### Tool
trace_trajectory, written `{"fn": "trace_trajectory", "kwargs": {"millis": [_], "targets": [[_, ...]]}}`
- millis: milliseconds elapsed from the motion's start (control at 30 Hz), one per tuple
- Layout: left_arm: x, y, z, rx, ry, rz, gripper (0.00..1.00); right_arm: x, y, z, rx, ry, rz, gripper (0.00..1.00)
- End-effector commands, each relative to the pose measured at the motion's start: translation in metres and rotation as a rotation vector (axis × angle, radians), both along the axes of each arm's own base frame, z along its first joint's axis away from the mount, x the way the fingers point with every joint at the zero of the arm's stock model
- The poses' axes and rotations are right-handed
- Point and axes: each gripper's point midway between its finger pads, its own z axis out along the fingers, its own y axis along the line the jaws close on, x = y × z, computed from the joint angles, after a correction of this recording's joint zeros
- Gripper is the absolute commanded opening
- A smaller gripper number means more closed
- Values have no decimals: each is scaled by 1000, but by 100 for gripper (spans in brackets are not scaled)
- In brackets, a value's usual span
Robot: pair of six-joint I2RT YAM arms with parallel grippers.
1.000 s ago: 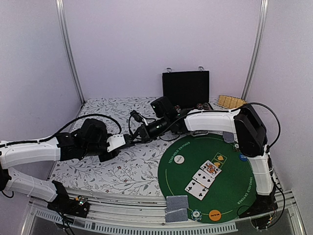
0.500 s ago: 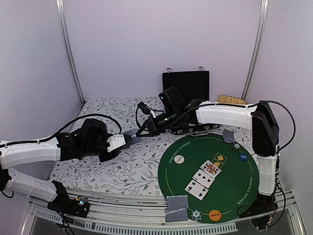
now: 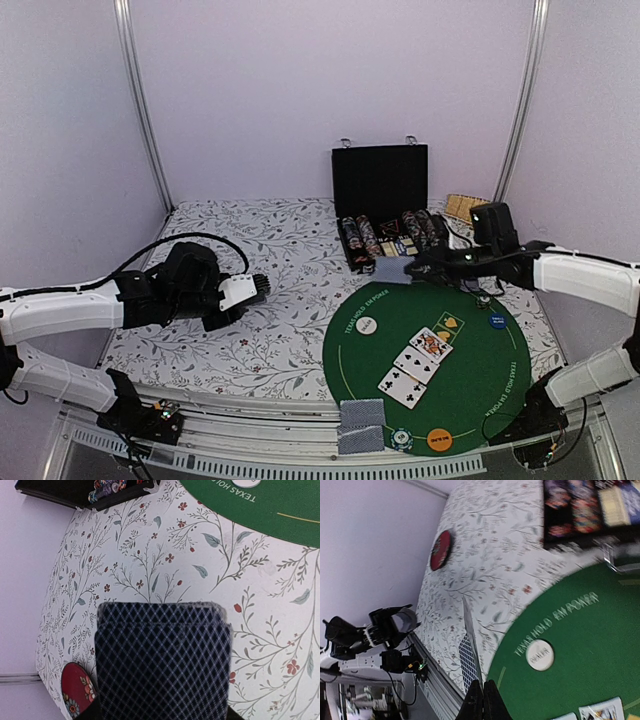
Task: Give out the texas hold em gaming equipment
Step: Distribute the poker card in the community card area.
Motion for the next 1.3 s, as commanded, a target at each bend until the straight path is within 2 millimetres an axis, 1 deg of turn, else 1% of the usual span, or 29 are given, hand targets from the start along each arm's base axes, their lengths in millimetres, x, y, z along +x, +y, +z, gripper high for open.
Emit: {"fn": "trace_trajectory", "kwargs": {"millis": [0,33,100,167,233,333,500,667,800,1000,1200,1233,1267], "targets": [[-1,-6,8,-24,-20,-19,46,-6,-82,-55,-20,170,-322,2],[-2,-5,9,-26,-21,-19,46,-11,-101,-69,-28,194,-382,2],[-2,-6,10,-30,-23,-23,46,-21,-129,-90,-38,231,-484,2],[-2,-6,10,-31,-22,-23,46,-29,-143,-106,-33,262,-541,2],[-2,-6,9,-29,-19,-22,46,-34,-149,-120,-32,283,-564,2],[-2,-6,9,-30,-19,-23,46,-40,-146,-137,-27,329,-541,2],[-3,-6,8,-26,-17,-22,46,-41,-148,-159,-50,370,-553,2],[-3,-4,6,-18,-14,-20,46,-46,-142,-173,-71,417,-499,2],[-2,-4,5,-15,-13,-18,46,-51,-147,-178,-85,427,-525,2],[-3,-5,4,-15,-10,-21,46,-54,-158,-179,-119,419,-580,2],[-3,-5,5,-16,-11,-22,46,-56,-158,-177,-127,419,-573,3],[-3,-5,5,-17,-12,-21,46,-57,-157,-177,-124,425,-569,7],[-3,-5,5,-17,-12,-20,47,-58,-157,-177,-125,433,-567,18]]}}
